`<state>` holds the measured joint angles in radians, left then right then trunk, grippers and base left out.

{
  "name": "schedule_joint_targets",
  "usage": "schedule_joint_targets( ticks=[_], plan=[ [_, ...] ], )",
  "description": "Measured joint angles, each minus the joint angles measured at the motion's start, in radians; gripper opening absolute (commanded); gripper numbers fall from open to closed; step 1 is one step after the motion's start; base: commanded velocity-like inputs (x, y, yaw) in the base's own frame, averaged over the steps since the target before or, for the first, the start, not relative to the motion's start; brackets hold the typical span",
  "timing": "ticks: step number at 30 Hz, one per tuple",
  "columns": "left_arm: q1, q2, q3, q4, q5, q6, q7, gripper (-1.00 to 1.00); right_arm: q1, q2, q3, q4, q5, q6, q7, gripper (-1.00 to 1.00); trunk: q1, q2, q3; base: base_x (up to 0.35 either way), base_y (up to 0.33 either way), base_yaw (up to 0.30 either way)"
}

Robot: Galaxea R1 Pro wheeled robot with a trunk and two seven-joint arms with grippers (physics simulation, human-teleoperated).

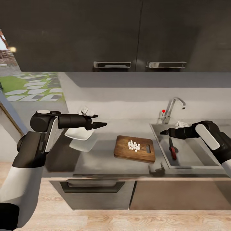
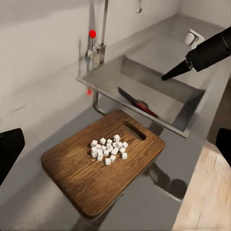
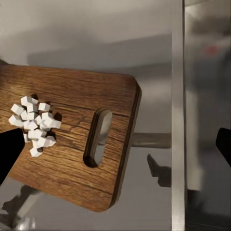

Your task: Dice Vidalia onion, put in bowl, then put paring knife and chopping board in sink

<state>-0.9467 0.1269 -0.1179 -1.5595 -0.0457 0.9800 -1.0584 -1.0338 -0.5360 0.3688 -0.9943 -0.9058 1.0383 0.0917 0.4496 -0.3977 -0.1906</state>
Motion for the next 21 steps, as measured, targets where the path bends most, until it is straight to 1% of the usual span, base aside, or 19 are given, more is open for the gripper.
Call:
schedule_joint_targets(
  ticks=[8, 12, 15, 16, 18, 21],
  plan=[
    [0.000, 0.000, 0.000, 0.000, 0.000, 0.000, 0.000, 1.00, 0.000, 0.000, 0.001, 0.006, 0.002, 0.001, -0.001, 1.00, 0.000, 0.000, 0.000, -0.027, 0.030, 0.000],
    [0.000, 0.000, 0.000, 0.000, 0.000, 0.000, 0.000, 1.00, 0.000, 0.000, 0.001, 0.034, 0.005, 0.001, -0.009, 1.00, 0.000, 0.000, 0.000, -0.004, 0.005, 0.000],
    [0.000, 0.000, 0.000, 0.000, 0.000, 0.000, 0.000, 1.00, 0.000, 0.000, 0.000, 0.058, 0.008, 0.000, -0.032, 1.00, 0.000, 0.000, 0.000, -0.001, 0.058, 0.000],
    [0.000, -0.001, 0.000, 0.000, 0.000, 0.000, 0.000, 1.00, 0.000, 0.000, 0.000, 0.066, 0.011, 0.000, -0.052, 1.00, 0.000, 0.000, 0.000, -0.001, 0.145, 0.000],
    [0.000, -0.001, 0.000, 0.000, 0.000, 0.000, 0.001, 1.00, 0.000, 0.000, -0.001, 0.072, 0.014, 0.000, -0.085, 1.00, 0.000, 0.000, 0.000, 0.000, 0.199, 0.000],
    [0.000, 0.000, 0.000, 0.000, 0.000, 0.000, 0.001, 1.00, 0.000, 0.000, -0.001, 0.076, 0.017, -0.001, -0.117, 1.00, 0.000, 0.000, 0.000, 0.000, 0.252, 0.000]
  ],
)
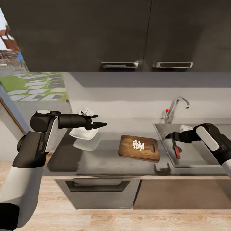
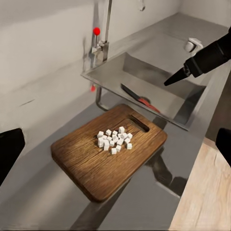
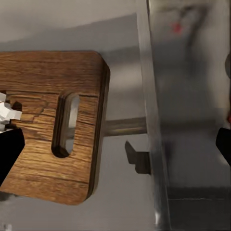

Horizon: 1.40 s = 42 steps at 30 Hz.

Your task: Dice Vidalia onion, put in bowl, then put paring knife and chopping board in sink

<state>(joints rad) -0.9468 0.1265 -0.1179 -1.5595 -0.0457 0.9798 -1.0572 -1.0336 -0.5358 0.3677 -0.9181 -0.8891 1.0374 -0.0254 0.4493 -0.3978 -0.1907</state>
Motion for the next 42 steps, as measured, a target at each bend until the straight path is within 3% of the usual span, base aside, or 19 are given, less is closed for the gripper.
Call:
schedule_joint_targets(
  ticks=[8, 42],
  plan=[
    [0.000, -0.001, 0.000, 0.000, 0.000, 0.000, 0.000, 1.00, 0.000, 0.000, 0.000, 0.004, 0.005, 0.000, -0.051, 1.00, 0.000, 0.000, 0.000, 0.000, 0.172, 0.000],
    [0.000, -0.001, -0.002, 0.000, 0.000, 0.000, -0.001, 1.00, 0.000, -0.001, -0.004, 0.008, 0.006, 0.001, -0.055, 1.00, 0.000, 0.000, 0.000, 0.000, 0.034, -0.013]
  ],
)
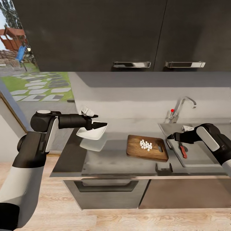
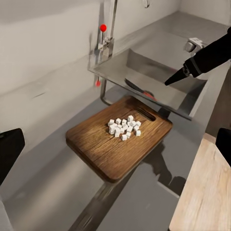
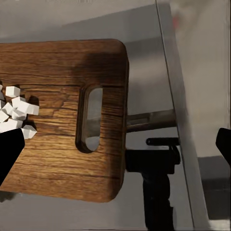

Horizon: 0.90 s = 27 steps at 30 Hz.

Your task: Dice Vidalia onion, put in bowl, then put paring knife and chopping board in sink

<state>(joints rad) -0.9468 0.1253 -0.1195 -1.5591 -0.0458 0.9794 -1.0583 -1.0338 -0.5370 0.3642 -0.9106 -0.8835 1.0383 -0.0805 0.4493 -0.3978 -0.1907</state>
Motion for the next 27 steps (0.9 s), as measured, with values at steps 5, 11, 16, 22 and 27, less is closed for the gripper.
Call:
schedule_joint_targets(
  ticks=[5, 11, 16, 22, 27],
  plan=[
    [0.000, 0.000, 0.000, 0.000, 0.000, 0.000, 0.000, 1.00, 0.000, 0.000, 0.000, 0.000, 0.000, 0.000, 0.000, 1.00, 0.000, 0.000, 0.000, 0.000, 0.041, -0.263],
    [0.000, 0.000, 0.000, 0.000, 0.000, 0.000, 0.000, 1.00, 0.000, 0.000, 0.000, 0.000, 0.000, 0.000, 0.000, 1.00, 0.000, 0.000, 0.000, 0.000, 0.292, -0.294],
    [0.000, 0.000, 0.000, 0.000, 0.000, 0.000, 0.000, 1.00, 0.000, 0.000, 0.000, 0.000, 0.000, 0.000, 0.000, 1.00, 0.000, 0.000, 0.000, 0.000, 0.316, -0.157],
    [0.000, 0.000, 0.000, 0.000, 0.000, 0.000, 0.000, 1.00, 0.000, 0.000, 0.000, 0.000, 0.000, 0.000, 0.000, 1.00, 0.000, 0.000, 0.000, 0.000, 0.267, -0.028],
    [0.000, 0.000, 0.000, 0.000, 0.000, 0.000, 0.000, 1.00, 0.000, 0.001, 0.000, 0.000, 0.000, 0.000, 0.000, 1.00, 0.000, 0.000, 0.000, 0.000, 0.146, -0.005]
  ],
)
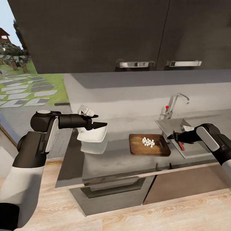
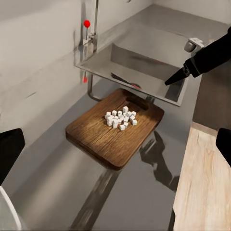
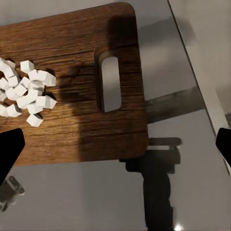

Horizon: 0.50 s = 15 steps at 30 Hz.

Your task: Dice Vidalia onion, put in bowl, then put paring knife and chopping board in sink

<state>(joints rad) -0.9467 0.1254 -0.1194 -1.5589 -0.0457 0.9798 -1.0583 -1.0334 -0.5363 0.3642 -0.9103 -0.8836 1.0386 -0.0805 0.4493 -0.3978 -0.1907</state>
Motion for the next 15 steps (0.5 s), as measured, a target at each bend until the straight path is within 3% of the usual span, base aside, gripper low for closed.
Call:
schedule_joint_targets(
  ticks=[9, 15],
  plan=[
    [0.000, 0.000, 0.000, 0.001, 0.000, 0.000, 0.001, 1.00, 0.000, 0.001, 0.003, 0.000, -0.002, 0.000, 0.000, 1.00, 0.000, 0.000, 0.000, 0.007, 0.030, -0.001],
    [0.000, 0.000, 0.000, 0.001, 0.000, 0.000, 0.001, 1.00, 0.000, 0.001, 0.006, 0.000, -0.002, -0.001, -0.001, 1.00, 0.000, 0.000, 0.000, 0.110, 0.102, 0.000]
  ],
)
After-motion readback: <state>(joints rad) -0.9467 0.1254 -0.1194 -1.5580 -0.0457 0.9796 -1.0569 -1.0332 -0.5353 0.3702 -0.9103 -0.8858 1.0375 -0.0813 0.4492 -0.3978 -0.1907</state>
